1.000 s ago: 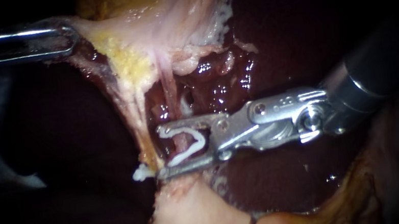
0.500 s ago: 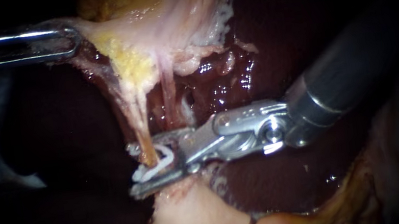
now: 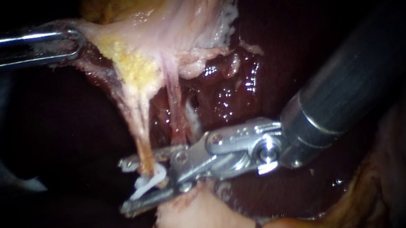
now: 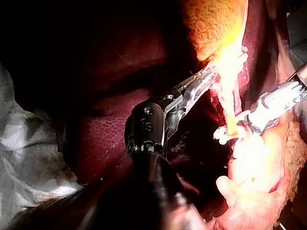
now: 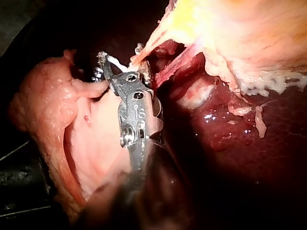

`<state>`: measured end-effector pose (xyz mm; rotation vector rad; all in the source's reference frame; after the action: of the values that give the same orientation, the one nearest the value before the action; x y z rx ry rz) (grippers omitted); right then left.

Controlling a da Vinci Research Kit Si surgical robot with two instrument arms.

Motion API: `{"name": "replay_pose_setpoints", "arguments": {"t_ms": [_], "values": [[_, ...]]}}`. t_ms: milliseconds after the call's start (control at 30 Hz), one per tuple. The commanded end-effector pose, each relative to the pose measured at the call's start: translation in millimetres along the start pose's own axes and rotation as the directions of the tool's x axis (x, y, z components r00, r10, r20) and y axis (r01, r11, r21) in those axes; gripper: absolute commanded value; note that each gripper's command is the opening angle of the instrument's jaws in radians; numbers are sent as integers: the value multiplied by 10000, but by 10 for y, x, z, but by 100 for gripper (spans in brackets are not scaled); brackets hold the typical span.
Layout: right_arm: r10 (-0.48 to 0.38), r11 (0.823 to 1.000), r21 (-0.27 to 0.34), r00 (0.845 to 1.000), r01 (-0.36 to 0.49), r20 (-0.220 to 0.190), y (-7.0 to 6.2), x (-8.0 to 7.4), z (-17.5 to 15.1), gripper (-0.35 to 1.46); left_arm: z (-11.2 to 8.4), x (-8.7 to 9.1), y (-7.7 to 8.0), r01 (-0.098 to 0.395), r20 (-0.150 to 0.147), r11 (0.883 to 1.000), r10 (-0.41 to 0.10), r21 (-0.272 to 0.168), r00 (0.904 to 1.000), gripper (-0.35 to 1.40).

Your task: Clipping second clip left tube

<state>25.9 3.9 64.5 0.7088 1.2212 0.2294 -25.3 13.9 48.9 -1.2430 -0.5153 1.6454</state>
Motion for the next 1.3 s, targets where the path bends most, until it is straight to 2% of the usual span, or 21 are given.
{"name": "replay_pose_setpoints", "arguments": {"t_ms": [33, 267, 533, 667, 967, 1033, 1133, 1233, 1300], "values": [[1, 10000, 93, 10000, 0, -72, -4, 2, 1, 49, 0, 0, 0, 1, 0, 10000, -1, 4, 10000, -35], [141, 9993, 344, 9997, -134, -211, -21, 8, 8, 48, 0, 0, 0, 0, 1, 10000, 0, 2, 10000, -35], [538, 9978, 411, 9983, -529, -219, -25, 9, 8, 44, 0, 0, 0, 0, 1, 10000, 0, 2, 10000, -35], [1065, 9934, 458, 9940, -1054, -234, -24, 8, 6, 27, 0, 0, 0, 0, 1, 10000, 0, 2, 10000, -35], [1597, 9864, 431, 9868, -1585, -263, -22, 7, 5, -16, 0, 0, 0, 0, 1, 10000, 0, 2, 10000, -35], [1770, 9834, 448, 9838, -1757, -267, -21, 7, 5, -35, 0, 0, 0, 0, 1, 10000, 0, 1, 10000, -35], [2066, 9776, 454, 9782, -2054, -219, -20, 6, 4, -35, 0, 0, -1, 0, 1, 10000, 0, 1, 10000, -35], [2111, 9768, 298, 9768, -2121, 352, -19, 6, 4, -35, 0, 0, -1, 0, 1, 10000, 0, 1, 10000, -35], [2114, 9767, 283, 9765, -2127, 409, -18, 5, 4, -35, 0, 0, -1, 0, 1, 10000, 0, 1, 10000, -35]]}}
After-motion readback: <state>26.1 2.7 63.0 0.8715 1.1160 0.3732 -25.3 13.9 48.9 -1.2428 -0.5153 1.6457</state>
